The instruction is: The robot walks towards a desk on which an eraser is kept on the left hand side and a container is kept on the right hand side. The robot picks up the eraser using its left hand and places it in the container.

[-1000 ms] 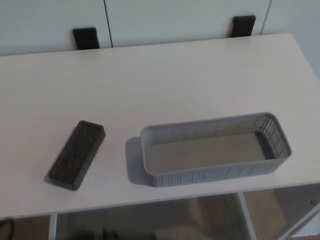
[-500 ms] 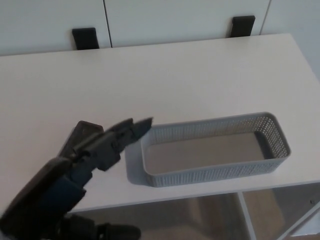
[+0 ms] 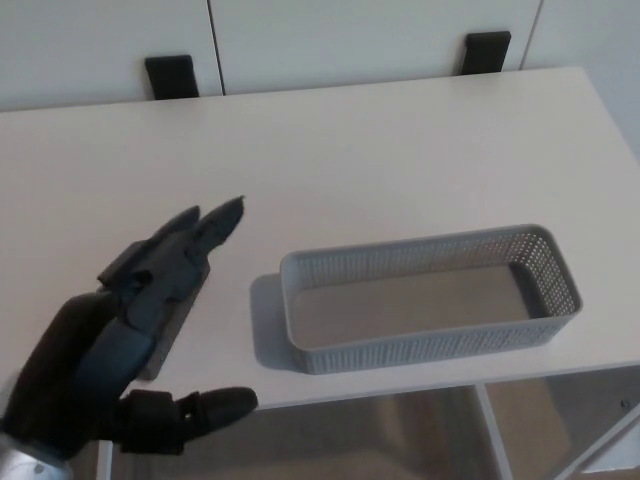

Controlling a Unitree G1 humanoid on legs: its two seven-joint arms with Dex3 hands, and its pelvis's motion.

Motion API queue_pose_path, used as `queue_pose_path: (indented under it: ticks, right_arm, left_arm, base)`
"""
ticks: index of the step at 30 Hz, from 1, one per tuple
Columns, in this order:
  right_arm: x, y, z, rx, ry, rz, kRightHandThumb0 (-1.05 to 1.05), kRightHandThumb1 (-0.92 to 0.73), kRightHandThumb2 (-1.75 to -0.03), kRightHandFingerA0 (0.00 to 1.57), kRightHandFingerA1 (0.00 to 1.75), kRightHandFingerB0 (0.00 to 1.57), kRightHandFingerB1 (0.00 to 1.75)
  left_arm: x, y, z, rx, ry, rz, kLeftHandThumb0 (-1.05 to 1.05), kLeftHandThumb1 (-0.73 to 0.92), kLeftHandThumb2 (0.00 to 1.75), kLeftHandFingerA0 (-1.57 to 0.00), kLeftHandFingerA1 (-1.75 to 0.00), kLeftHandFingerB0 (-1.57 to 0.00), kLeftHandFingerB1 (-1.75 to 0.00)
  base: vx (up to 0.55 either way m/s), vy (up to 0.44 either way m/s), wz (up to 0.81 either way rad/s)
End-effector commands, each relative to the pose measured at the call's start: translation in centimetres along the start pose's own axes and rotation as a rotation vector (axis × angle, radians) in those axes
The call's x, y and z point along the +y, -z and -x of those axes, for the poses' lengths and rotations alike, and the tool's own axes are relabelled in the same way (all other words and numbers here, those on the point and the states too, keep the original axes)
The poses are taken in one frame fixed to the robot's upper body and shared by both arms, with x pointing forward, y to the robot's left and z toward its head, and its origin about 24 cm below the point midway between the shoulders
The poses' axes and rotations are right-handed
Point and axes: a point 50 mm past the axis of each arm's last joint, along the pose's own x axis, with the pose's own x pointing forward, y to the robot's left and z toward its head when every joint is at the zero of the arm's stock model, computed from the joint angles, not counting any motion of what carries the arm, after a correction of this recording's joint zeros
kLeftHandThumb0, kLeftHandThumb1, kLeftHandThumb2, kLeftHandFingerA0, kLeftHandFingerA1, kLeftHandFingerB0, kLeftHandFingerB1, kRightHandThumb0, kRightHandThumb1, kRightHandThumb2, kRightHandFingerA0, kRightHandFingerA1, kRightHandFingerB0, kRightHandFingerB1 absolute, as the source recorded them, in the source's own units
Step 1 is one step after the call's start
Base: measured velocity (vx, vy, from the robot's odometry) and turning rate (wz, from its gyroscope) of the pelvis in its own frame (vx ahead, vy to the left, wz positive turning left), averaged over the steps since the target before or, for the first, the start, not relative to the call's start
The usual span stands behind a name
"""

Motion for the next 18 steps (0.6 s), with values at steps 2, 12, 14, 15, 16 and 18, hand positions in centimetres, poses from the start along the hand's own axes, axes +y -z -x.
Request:
queue_pose_path:
  ticks: [2, 12, 14, 15, 16, 18]
  right_arm:
    - [-0.7, -0.2, 0.1, -0.006, -0.018, 0.049, -0.24, -0.51, -0.93, 0.38, 0.61, 0.16, 0.49]
    - [-0.6, -0.2, 0.1, 0.002, -0.038, 0.083, -0.24, -0.49, -0.92, 0.38, 0.62, 0.17, 0.49]
    - [-0.6, -0.2, 0.0, 0.001, -0.038, 0.087, -0.29, -0.69, -0.61, 0.45, 0.49, 0.29, 0.36]
    - [-0.6, -0.3, 0.1, 0.001, -0.041, 0.092, -0.29, -0.7, -0.61, 0.45, 0.49, 0.29, 0.36]
    - [-0.5, -0.3, 0.1, -0.002, -0.044, 0.091, -0.24, -0.5, -0.93, 0.38, 0.61, 0.17, 0.49]
    - [-0.5, -0.4, 0.2, -0.003, -0.051, 0.105, -0.3, -0.7, -0.61, 0.45, 0.49, 0.29, 0.35]
  left_arm:
    - [0.7, 4.6, 0.1, 0.258, -0.244, -0.32, -0.54, 0.44, 0.63, 0.0, -0.17, 0.0, -0.1]
    - [0.5, 7.4, 0.2, 0.339, -0.27, -0.388, -0.49, 0.41, 0.64, 0.0, -0.26, 0.0, -0.17]
    - [0.5, 7.7, 0.2, 0.343, -0.273, -0.414, -0.5, 0.42, 0.64, 0.0, -0.27, 0.0, -0.18]
    - [0.5, 7.9, 0.2, 0.349, -0.271, -0.428, -0.49, 0.43, 0.64, 0.0, -0.26, 0.0, -0.18]
    - [0.6, 8.1, 0.2, 0.351, -0.271, -0.431, -0.47, 0.44, 0.64, 0.0, -0.25, -0.01, -0.2]
    - [0.5, 8.4, 0.2, 0.359, -0.27, -0.444, -0.47, 0.43, 0.64, 0.0, -0.26, -0.01, -0.22]
  base:
    - [0.0, 0.0, 0.0]
    - [0.0, 0.0, 0.0]
    - [0.0, 0.0, 0.0]
    - [0.0, 0.0, 0.0]
    - [0.0, 0.0, 0.0]
    - [0.0, 0.0, 0.0]
